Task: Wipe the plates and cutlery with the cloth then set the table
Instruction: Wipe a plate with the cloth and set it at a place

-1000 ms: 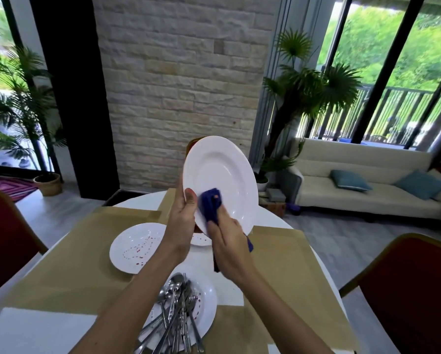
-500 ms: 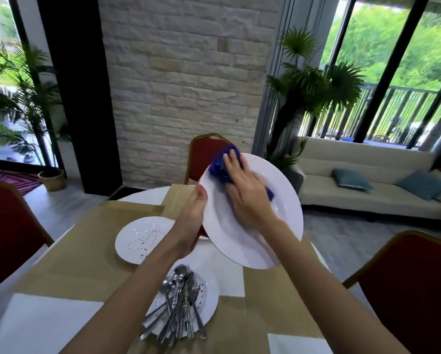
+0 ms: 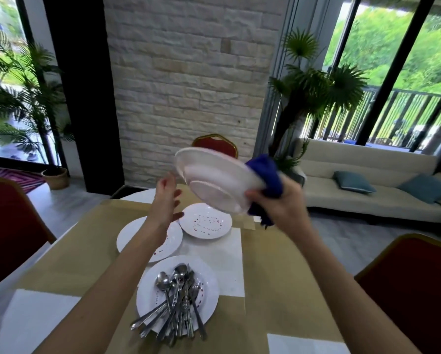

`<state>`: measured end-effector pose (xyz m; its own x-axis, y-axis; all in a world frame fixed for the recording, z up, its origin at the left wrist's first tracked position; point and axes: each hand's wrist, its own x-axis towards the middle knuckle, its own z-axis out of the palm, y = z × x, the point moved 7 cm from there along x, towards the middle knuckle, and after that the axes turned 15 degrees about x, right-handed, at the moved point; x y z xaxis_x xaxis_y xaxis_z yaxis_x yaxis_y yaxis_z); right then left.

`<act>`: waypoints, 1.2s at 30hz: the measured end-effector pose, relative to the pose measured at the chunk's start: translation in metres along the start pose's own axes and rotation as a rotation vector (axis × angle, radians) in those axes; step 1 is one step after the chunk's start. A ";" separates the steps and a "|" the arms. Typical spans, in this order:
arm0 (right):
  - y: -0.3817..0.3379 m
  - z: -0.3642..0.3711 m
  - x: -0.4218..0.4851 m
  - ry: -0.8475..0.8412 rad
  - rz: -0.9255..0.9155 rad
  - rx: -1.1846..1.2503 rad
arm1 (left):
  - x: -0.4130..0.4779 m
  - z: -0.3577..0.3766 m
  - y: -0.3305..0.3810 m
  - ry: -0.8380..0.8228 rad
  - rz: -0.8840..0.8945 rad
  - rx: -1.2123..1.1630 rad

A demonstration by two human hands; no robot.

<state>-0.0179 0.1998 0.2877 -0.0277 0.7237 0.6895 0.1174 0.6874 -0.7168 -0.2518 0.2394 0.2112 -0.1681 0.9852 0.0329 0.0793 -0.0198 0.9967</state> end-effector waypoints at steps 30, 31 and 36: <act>0.035 -0.012 0.044 0.111 0.173 -0.154 | -0.035 0.036 0.030 0.099 0.197 -0.343; 0.054 -0.021 0.034 0.183 0.312 -0.012 | -0.034 0.033 0.029 0.126 0.142 -0.433; 0.047 0.025 -0.055 0.067 0.048 -0.445 | -0.017 0.029 0.017 0.191 -0.070 -0.499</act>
<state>-0.0360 0.1937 0.2139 0.0504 0.7387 0.6721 0.5324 0.5495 -0.6439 -0.2194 0.2271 0.2255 -0.3357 0.9395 -0.0686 -0.4075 -0.0791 0.9098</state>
